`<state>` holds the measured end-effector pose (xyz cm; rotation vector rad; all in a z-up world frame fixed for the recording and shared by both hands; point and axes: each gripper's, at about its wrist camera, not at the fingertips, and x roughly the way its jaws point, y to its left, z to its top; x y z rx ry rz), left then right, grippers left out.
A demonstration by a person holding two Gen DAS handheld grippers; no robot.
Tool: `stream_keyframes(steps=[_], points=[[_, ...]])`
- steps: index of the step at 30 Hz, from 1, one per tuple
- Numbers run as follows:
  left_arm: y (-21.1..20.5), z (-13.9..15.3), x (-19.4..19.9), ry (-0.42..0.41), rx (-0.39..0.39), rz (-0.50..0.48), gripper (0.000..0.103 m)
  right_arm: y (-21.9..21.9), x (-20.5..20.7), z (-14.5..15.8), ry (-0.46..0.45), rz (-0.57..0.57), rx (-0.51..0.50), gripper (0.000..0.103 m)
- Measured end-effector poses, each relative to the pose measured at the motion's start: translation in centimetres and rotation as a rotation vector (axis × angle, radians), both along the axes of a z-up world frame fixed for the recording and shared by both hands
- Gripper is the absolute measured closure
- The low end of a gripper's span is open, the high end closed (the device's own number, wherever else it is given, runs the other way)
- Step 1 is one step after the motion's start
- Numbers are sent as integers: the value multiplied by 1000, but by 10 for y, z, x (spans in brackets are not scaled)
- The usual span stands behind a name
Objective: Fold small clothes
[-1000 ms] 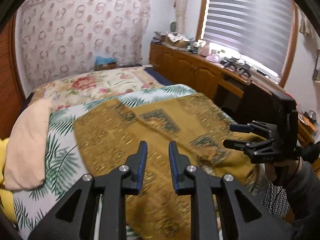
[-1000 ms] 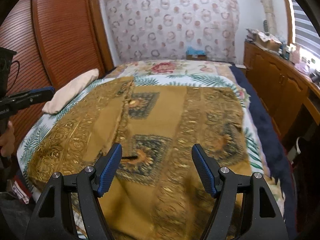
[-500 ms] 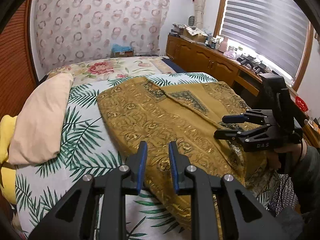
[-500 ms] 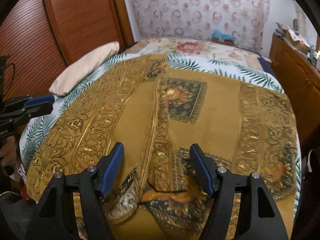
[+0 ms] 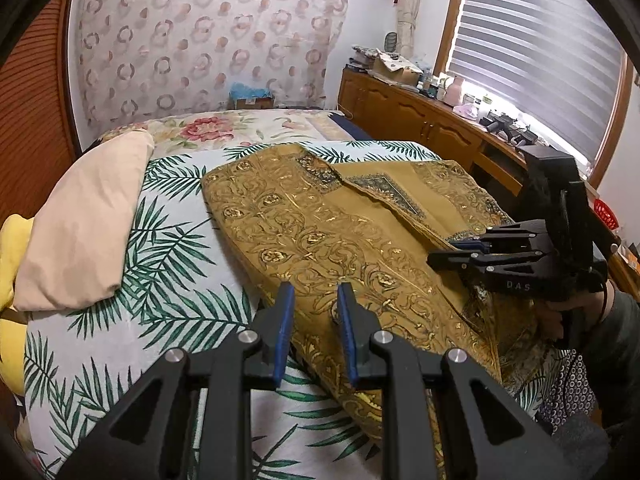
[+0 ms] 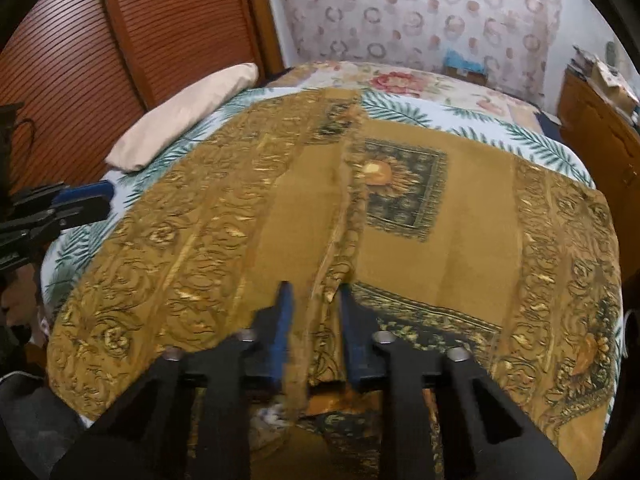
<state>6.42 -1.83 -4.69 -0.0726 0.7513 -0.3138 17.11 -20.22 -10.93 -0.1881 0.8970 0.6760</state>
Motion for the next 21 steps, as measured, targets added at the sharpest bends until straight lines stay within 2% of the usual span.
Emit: stream_keyframes(steps=[3,7,11,21], points=[[-2,0,-1,-4,-1,-2,84,4,-7,5,-56,-1,-11,96],[-5,3,-2,-14,-2,-10,84,-5,-20,25,-142,-31,30,98],[-9,7,-4,-24,-11,-24,84,-22,-30,41,-182,-64,59,98],[-28,9,0,-24,-7,-67,84,-89,-44,38,-168,-194,53,98]])
